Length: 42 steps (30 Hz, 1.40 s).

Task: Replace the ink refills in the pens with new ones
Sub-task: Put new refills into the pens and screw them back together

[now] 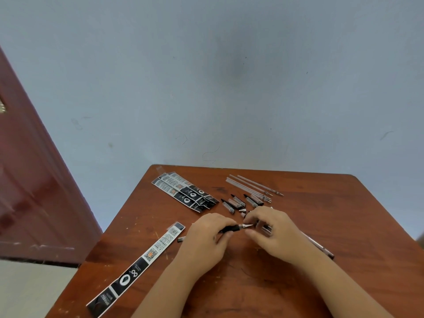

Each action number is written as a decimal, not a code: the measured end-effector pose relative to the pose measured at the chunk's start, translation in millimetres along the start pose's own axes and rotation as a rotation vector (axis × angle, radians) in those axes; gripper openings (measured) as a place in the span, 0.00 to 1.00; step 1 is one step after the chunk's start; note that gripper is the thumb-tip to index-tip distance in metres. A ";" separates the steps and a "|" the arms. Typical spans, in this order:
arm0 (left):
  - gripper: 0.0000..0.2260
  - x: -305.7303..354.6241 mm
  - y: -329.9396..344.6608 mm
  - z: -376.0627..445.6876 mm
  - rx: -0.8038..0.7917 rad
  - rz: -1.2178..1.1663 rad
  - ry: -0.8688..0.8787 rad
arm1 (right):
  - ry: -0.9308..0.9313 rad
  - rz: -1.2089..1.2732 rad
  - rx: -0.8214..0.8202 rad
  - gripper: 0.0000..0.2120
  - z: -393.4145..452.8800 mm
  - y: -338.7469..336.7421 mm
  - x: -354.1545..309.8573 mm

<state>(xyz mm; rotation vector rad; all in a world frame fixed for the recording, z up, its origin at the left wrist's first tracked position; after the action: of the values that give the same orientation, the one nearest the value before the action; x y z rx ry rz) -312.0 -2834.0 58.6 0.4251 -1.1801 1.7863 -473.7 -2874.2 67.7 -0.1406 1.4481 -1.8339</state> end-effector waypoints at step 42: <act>0.12 4.7 -3.0 1.9 -0.026 -0.009 -0.030 | -0.064 -0.044 -0.043 0.10 2.7 0.0 -4.3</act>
<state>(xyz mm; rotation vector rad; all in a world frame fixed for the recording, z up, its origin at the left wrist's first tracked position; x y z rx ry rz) -312.3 -2832.9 64.4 0.4429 -1.2192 1.7600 -469.3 -2873.6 70.2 -0.2529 1.4507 -1.8178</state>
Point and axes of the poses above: each hand's wrist, its own z-axis towards the middle knuckle, its own y-axis out of the palm, x = y × z, the point moved 1 cm from there along z, towards the middle knuckle, and after that the axes turned 15 degrees about -z, right-handed, at the moved point
